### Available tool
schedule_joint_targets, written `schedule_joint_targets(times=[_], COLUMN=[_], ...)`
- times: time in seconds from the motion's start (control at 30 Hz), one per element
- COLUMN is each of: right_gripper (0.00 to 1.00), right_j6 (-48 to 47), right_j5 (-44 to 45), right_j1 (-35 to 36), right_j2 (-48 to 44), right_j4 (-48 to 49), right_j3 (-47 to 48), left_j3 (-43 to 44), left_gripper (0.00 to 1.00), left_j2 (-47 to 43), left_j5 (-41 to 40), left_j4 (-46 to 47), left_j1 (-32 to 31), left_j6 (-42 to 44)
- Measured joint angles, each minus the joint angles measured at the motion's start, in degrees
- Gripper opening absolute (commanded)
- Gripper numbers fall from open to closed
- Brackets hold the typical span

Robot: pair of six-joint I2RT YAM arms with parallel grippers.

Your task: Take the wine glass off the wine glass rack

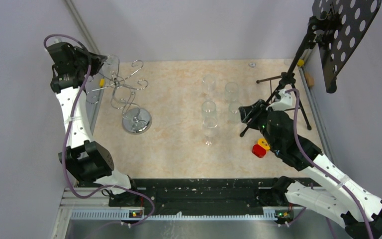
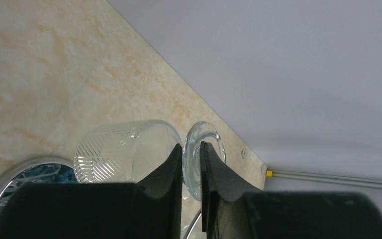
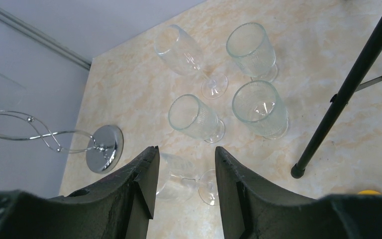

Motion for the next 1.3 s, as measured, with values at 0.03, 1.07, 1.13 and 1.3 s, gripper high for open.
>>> schedule_joint_targets(times=[0.03,1.07,1.13,1.3], right_gripper=[0.46,0.46,0.46,0.46], right_j6=[0.0,0.6,0.6,0.6], right_j5=[0.0,-0.4,-0.4,-0.4], right_j1=[0.0,0.0,0.0,0.0], right_j2=[0.0,0.0,0.0,0.0], right_j4=[0.0,0.5,0.5,0.5], right_j3=[0.0,-0.7,-0.7,-0.7], left_j3=[0.0,-3.0,-4.4,-11.4], left_gripper=[0.00,0.00,0.00,0.00], left_j2=[0.0,-2.9,-3.3,-6.4], left_j5=[-0.2,-2.1,-1.2,0.0], left_j4=[0.0,2.5,4.3,12.5], left_j1=[0.0,0.3,0.4,0.6], left_j6=[0.1,4.5,3.2,-1.9])
